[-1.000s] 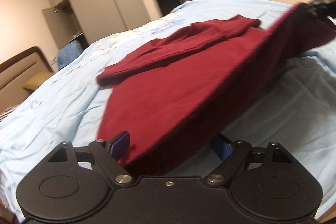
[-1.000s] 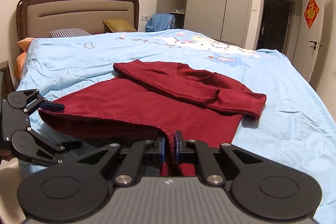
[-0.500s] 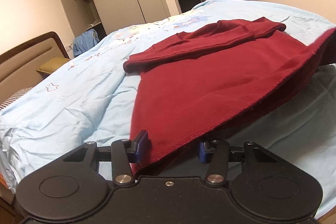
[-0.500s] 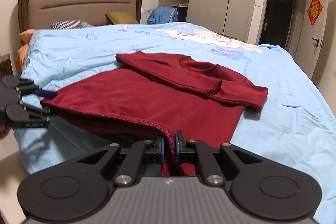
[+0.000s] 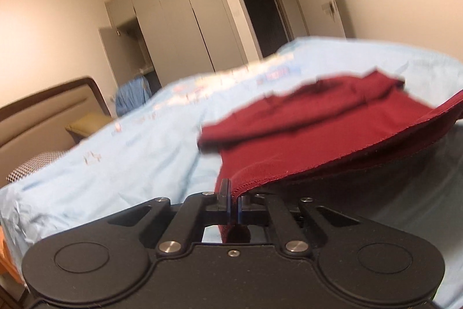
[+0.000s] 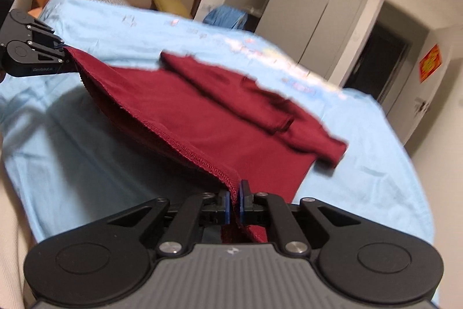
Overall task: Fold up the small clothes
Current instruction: 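Lift the hem with both grippers and fold it toward the collar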
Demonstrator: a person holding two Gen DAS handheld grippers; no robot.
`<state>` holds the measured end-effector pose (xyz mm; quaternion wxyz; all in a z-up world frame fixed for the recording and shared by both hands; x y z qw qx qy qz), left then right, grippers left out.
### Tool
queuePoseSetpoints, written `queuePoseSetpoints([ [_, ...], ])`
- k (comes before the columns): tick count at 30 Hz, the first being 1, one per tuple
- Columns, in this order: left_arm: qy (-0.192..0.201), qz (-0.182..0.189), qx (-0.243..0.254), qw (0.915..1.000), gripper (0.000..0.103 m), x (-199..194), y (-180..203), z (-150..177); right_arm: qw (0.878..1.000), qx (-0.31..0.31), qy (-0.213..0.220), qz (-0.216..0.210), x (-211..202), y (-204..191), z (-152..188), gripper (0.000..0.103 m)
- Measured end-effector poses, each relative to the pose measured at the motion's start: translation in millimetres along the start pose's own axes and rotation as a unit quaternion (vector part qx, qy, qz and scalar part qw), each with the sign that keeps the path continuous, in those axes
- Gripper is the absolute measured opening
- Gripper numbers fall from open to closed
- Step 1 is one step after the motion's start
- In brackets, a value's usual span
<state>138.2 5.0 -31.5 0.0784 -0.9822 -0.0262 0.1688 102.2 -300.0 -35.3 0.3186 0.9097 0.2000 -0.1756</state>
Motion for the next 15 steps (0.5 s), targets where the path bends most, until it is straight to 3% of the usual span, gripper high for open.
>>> queuePoseSetpoints([
  [7,0.067,0.027,-0.034,0.9968,0.003,-42.0,-4.4,-49.3,0.996,-0.004,0.065,0.068,-43.3,28.4,-29.4,0.006],
  [15,0.115,0.062,-0.057,0.9898,0.003,-101.5,-11.0,-90.3,0.987,0.027,0.117,0.106,-111.6,48.4,-53.2,0.006],
])
Point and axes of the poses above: each gripper's, at about its wrist camera, not at the fingertips, and x roughly the way its jaws point, y to its right, z to its underside, the point moved 6 cm from there along x, roughly the way its jaws point, and after that the axes turned 10 degrees about -x, right-handed, at the moved point
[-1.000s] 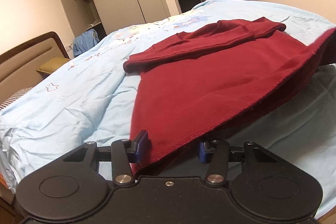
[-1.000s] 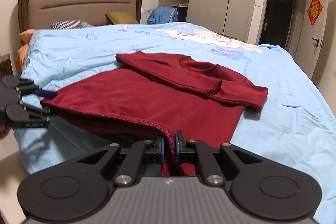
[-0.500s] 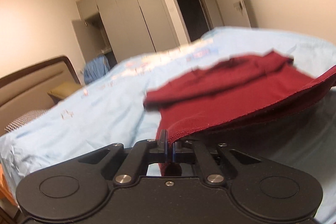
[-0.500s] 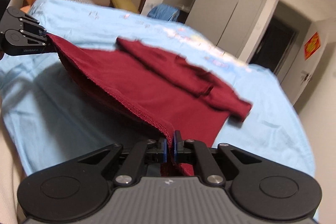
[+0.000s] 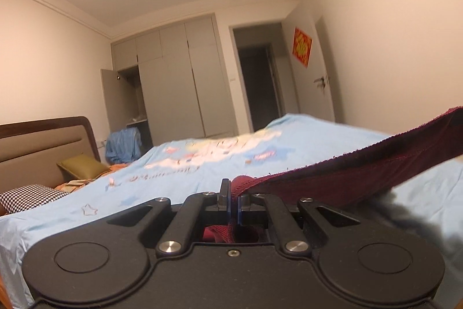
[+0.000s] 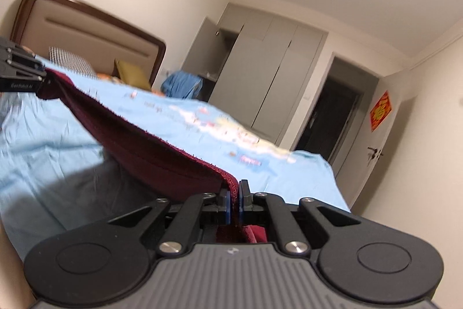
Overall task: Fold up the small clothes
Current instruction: 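Lift the hem with both grippers and fold it toward the collar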
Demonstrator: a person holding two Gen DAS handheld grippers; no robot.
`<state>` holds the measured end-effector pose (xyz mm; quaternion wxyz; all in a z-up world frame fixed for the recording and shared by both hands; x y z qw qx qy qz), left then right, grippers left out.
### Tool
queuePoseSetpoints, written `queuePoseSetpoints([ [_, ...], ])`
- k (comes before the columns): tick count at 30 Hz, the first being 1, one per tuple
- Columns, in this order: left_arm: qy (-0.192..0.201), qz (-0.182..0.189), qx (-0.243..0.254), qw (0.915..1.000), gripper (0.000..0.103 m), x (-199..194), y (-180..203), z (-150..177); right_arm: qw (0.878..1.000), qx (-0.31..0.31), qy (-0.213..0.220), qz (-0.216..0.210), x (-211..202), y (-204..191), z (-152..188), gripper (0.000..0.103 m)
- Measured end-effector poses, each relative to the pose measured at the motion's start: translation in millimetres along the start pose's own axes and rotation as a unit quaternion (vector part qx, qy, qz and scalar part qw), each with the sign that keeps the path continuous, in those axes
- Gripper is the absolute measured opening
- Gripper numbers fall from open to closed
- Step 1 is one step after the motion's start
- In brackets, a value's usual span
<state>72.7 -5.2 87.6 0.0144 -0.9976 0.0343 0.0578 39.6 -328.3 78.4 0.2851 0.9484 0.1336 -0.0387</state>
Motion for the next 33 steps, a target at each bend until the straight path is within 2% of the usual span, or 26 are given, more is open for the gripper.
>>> queuePoseSetpoints([
  [3,0.014,0.014,-0.024,0.9995,0.003,-21.7,-5.5,-21.2,1.000,0.013,0.020,0.003,-24.3,10.2,-14.5,0.006],
  [9,0.040,0.024,-0.002,0.9989,0.003,-53.2,1.8,-47.9,0.999,0.006,0.052,0.010,-65.8,24.9,-40.8,0.006],
  [16,0.013,0.023,0.018,0.9995,0.003,-35.2,5.3,-43.3,0.999,-0.006,0.043,0.005,-60.9,32.0,-40.9,0.006],
  [20,-0.003,0.018,0.029,0.9994,0.003,-8.8,4.9,-43.7,1.000,-0.011,0.030,0.002,-36.5,29.6,-34.5,0.006],
  [24,-0.018,-0.007,0.060,0.9980,0.003,31.5,9.2,-49.0,1.000,0.001,0.016,-0.005,3.0,38.4,-31.8,0.006],
  [29,-0.030,-0.027,0.078,0.9961,0.004,86.1,13.1,-55.6,1.000,0.004,-0.001,0.002,63.2,54.0,-33.0,0.006],
  [33,-0.068,-0.040,0.086,0.9932,0.004,140.7,9.8,-50.7,1.000,0.003,-0.022,-0.001,118.6,59.9,-26.9,0.006],
])
Point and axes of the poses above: each gripper's, at about its wrist camera, not at the fingertips, and x roughly the way its jaws point, y to its right, z to its underside, the point moved 6 cm from there along x, roughly the way its jaws point, and after that the axes turned 10 degrees about -x, right-handed, at the moved point
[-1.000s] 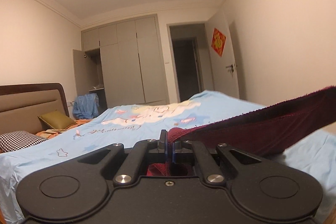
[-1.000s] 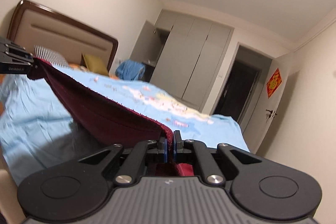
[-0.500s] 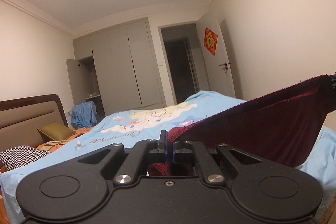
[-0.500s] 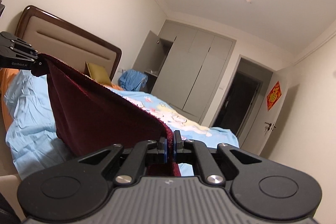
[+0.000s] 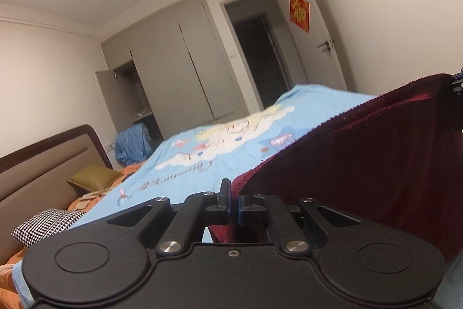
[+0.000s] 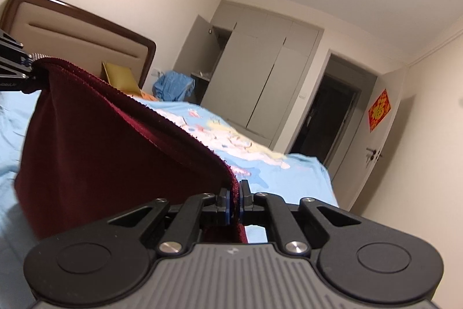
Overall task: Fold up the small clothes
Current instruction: 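Lift the hem with both grippers and fold it toward the collar, then lower the hem onto the sweater and open both grippers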
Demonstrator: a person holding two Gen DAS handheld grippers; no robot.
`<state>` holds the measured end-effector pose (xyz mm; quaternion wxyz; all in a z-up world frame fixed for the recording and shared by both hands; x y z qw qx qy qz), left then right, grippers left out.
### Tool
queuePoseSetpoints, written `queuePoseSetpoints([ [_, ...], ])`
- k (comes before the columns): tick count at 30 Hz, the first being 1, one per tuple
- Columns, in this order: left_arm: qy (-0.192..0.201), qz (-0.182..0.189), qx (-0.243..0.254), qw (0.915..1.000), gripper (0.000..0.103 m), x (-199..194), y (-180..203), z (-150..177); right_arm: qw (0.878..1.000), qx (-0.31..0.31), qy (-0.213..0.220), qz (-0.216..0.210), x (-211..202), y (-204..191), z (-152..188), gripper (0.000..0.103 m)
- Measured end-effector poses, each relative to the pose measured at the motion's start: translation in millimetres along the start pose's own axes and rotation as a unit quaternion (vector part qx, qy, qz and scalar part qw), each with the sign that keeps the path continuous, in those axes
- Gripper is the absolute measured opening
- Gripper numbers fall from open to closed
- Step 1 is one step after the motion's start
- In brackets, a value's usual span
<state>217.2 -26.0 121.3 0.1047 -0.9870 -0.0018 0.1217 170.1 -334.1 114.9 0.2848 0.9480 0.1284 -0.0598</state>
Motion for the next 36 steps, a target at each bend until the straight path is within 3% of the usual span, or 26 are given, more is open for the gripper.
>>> queuePoseSetpoints([
  [10,-0.119,0.010,0.025,0.9926,0.004,122.0,5.0,40.1,0.996,0.000,-0.081,-0.046,108.8,-12.7,38.3,0.007],
  [16,-0.172,0.027,0.015,0.9846,0.005,165.3,3.4,65.5,0.989,0.007,-0.128,-0.072,150.7,-29.0,66.0,0.007],
  [25,-0.210,0.026,-0.010,0.9773,0.020,194.1,6.7,90.7,0.982,0.027,-0.161,-0.098,186.8,-41.7,94.1,0.011],
  [27,-0.218,0.032,-0.022,0.9751,0.036,197.3,5.1,93.3,0.981,0.032,-0.163,-0.100,194.2,-42.3,97.5,0.015],
  [29,-0.226,0.037,-0.037,0.9728,0.049,196.7,2.3,96.8,0.980,0.037,-0.166,-0.101,199.5,-40.1,100.9,0.041],
  [31,-0.229,0.034,-0.049,0.9717,0.064,195.2,-1.8,101.0,0.980,0.043,-0.169,-0.099,202.6,-38.8,105.0,0.058],
  [33,-0.231,0.025,-0.055,0.9711,0.076,192.7,-8.4,104.9,0.979,0.053,-0.171,-0.096,201.8,-35.7,109.5,0.072],
  [35,-0.233,0.016,-0.059,0.9705,0.082,187.3,-14.5,108.5,0.979,0.066,-0.174,-0.087,200.5,-30.1,114.3,0.090],
  [36,-0.234,0.009,-0.063,0.9702,0.085,183.7,-18.4,110.6,0.979,0.073,-0.175,-0.079,199.4,-26.3,116.4,0.092],
])
Point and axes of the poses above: each gripper's, at about its wrist camera, not at the fingertips, and x roughly the way its jaws point, y to its right, z to its underside, the point moved 6 cm from there along x, roughly the way its jaws point, and after that the axes turned 10 degrees about -x, right-handed, at the moved point
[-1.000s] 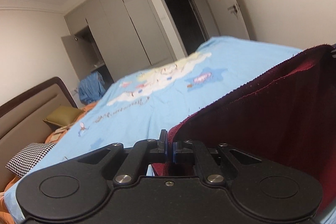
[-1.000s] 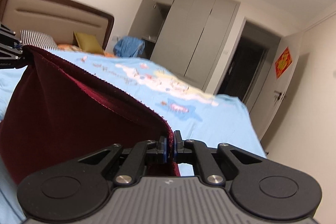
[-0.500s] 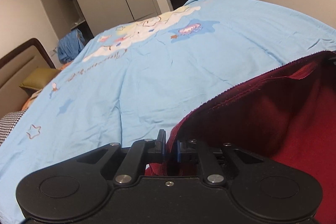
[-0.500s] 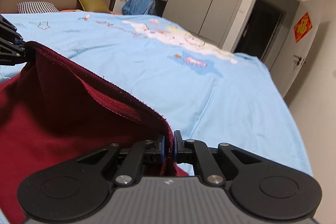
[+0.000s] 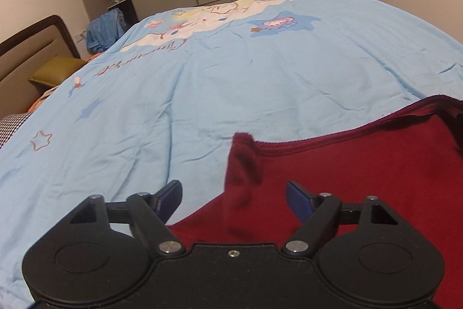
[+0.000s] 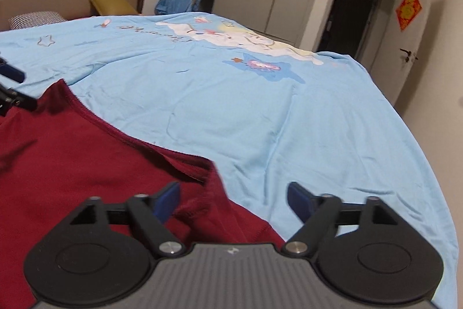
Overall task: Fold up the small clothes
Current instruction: 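Lower the hem onto the sweater and open both grippers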
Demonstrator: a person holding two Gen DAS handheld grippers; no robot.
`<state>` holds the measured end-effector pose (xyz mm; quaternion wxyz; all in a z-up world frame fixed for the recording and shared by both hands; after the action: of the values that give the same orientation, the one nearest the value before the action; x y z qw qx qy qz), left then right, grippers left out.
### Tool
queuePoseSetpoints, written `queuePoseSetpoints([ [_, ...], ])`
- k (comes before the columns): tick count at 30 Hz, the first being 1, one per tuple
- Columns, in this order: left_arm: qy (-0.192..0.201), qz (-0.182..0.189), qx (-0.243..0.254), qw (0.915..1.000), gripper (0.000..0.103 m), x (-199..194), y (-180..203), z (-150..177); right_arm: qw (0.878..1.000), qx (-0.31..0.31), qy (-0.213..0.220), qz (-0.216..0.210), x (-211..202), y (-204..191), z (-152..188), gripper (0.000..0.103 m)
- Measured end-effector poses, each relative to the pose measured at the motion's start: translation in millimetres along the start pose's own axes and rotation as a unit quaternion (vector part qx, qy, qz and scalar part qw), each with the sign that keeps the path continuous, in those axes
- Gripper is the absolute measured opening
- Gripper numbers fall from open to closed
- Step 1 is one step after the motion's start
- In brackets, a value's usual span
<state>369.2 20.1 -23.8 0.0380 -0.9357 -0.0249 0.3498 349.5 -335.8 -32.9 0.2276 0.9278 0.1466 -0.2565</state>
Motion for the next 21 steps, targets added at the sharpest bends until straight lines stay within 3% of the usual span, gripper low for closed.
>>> queuePoseSetpoints([
  [5,-0.003,-0.018,-0.021,0.9996,0.096,-12.1,-18.7,16.6,0.998,0.035,-0.019,0.055,-3.4,24.6,19.8,0.102],
  [10,-0.034,-0.049,-0.057,0.9966,0.096,-10.1,-41.6,41.4,0.988,0.092,-0.059,0.112,1.5,57.2,49.7,0.102],
  [17,-0.041,-0.077,-0.095,0.9917,0.098,-17.4,-62.1,66.1,0.981,0.133,-0.076,0.117,-13.0,65.2,79.8,0.103],
  [21,-0.012,-0.078,-0.098,0.9920,0.099,-42.1,-63.3,72.1,0.985,0.135,-0.045,0.099,-50.2,51.2,90.7,0.103],
])
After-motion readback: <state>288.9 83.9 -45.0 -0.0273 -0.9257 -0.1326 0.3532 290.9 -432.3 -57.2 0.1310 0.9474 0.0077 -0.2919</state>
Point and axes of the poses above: each gripper's, at about its wrist camera, not at the fingertips, and x roughly the way its jaws point, y to its right, z to its underside, the point moved 6 cm from there along x, roughly the way its jaws point, and after that the axes turned 10 degrees about -x, right-handed, at the moved point
